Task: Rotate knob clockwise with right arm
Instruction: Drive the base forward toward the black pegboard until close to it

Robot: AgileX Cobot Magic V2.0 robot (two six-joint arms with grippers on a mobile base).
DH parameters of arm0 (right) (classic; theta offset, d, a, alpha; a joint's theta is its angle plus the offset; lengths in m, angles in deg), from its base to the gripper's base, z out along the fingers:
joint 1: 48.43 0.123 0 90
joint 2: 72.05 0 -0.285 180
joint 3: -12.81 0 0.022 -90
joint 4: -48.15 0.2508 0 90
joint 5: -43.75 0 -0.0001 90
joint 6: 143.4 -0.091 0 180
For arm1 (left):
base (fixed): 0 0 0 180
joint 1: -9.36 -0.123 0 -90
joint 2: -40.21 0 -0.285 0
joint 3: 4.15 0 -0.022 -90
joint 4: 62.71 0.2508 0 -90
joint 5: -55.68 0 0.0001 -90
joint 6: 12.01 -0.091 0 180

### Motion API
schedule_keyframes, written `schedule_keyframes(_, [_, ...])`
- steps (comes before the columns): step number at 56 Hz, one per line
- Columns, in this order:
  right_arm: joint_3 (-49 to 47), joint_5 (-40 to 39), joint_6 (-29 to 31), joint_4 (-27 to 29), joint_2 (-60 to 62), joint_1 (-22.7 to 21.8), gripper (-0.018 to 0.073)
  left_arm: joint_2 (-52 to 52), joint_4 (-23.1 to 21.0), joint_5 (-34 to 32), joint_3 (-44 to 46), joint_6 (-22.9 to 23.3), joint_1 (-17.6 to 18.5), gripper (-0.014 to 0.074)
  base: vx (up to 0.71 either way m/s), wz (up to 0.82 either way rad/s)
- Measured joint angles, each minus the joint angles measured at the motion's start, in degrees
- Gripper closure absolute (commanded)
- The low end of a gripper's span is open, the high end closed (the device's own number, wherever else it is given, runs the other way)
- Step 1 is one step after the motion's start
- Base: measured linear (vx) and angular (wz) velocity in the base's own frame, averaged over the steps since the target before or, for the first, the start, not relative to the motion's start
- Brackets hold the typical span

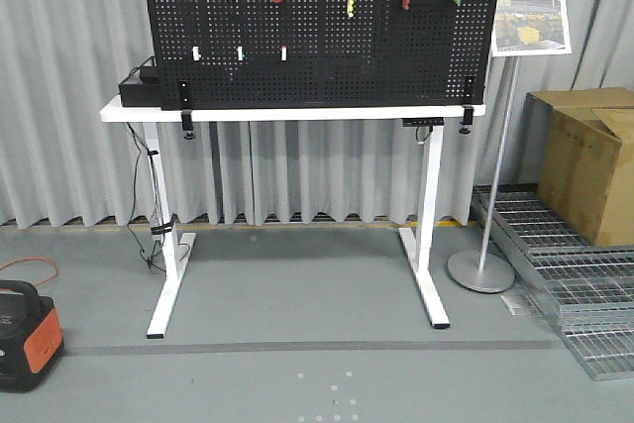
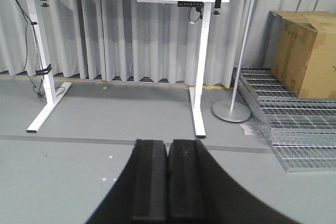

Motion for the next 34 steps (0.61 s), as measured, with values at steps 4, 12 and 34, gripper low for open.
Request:
schedule_keyframes(4, [0.0, 0.0, 0.0, 0.0, 0.0, 0.0, 0.0564, 0.0, 0.0, 0.0, 0.0, 0.0, 0.0, 0.0603, 0.00, 0.00])
schedule_keyframes(12, [0.0, 0.0, 0.0, 0.0, 0.0, 0.0, 0.0564, 0.0, 0.0, 0.0, 0.0, 0.0, 0.0, 0.0603, 0.00, 0.00])
schedule_keyframes(34, [0.0, 0.0, 0.0, 0.0, 0.0, 0.0, 0.0564, 0.0, 0.0, 0.0, 0.0, 0.0, 0.0, 0.0603, 0.00, 0.00])
